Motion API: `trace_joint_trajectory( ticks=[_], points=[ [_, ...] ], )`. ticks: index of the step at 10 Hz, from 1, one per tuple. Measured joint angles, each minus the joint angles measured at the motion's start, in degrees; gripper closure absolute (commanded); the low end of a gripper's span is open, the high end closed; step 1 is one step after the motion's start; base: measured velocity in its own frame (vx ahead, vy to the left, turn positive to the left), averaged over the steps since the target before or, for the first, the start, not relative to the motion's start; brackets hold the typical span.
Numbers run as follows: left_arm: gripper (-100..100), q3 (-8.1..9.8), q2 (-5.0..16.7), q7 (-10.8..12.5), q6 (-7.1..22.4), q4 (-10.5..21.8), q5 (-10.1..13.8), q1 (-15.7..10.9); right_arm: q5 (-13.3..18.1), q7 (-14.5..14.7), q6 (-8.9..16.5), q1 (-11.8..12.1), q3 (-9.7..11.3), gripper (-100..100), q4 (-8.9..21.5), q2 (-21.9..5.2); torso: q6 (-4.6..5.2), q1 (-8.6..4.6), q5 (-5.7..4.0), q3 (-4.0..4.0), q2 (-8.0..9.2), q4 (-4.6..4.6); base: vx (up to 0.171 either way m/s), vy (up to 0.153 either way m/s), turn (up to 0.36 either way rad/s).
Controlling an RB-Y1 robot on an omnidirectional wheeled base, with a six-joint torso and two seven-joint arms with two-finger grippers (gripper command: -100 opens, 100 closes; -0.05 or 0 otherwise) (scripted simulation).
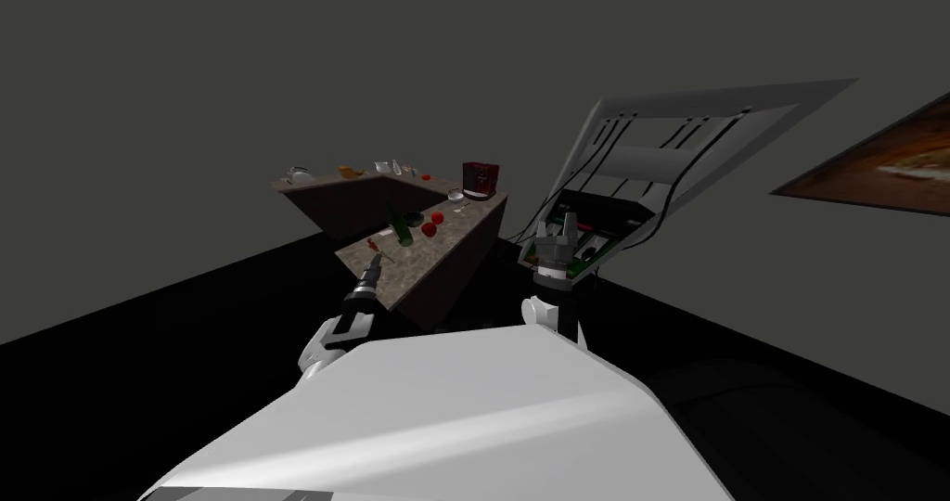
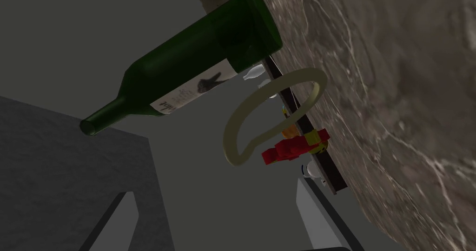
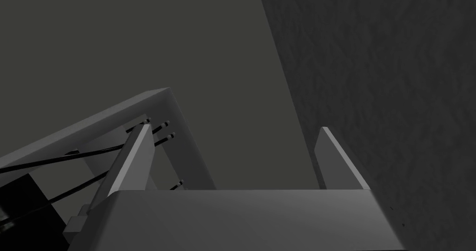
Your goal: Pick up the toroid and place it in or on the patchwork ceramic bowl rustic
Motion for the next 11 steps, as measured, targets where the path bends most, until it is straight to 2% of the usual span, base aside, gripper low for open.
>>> trace_joint_trajectory(
  ticks=[1, 2, 4, 8, 11],
  points=[
    [0, -0.02, 0.0, -0.08, -0.04, 0.14, 0.02, -0.08, 0.0, 0.0, 0.0, -0.01, 0.0, 0, 0.0, 0.0, -0.01, -0.07, -0.02, 0.14, 0.25, 0.05, 0.0, 0.0, 0.0],
    [-100, -0.02, 0.0, -0.07, -0.03, 0.12, 0.02, -0.08, 0.0, 0.0, 0.0, -0.01, 0.0, 0, 0.0, 0.0, -0.01, -0.07, -0.02, 0.2, 0.34, 0.08, -0.024, -0.015, -0.14],
    [-100, 1.33, 0.67, -0.11, -0.08, 1.94, 0.39, -1.12, 0.0, 0.0, 0.01, -0.02, 0.01, 0, 0.01, 0.01, 0.02, -0.15, -0.04, 0.32, 0.56, 0.13, -0.067, -0.03, -0.217],
    [-100, 5.34, 3.3, 0.16, -1.4, 9.25, 1.65, -4.89, 0.0, 0.0, 0.01, -0.02, 0.01, 0, 0.01, 0.0, 0.0, -0.11, -0.03, 0.37, 0.63, 0.15, -0.07, -0.023, -0.203],
    [-100, 7.76, 4.56, 0.27, -1.52, 12.1, 2.38, -6.32, 0.0, 0.0, 0.0, -0.01, 0.0, 0, 0.01, 0.0, -0.04, -0.11, -0.03, 0.37, 0.62, 0.14, -0.056, -0.024, -0.132]
  ],
)
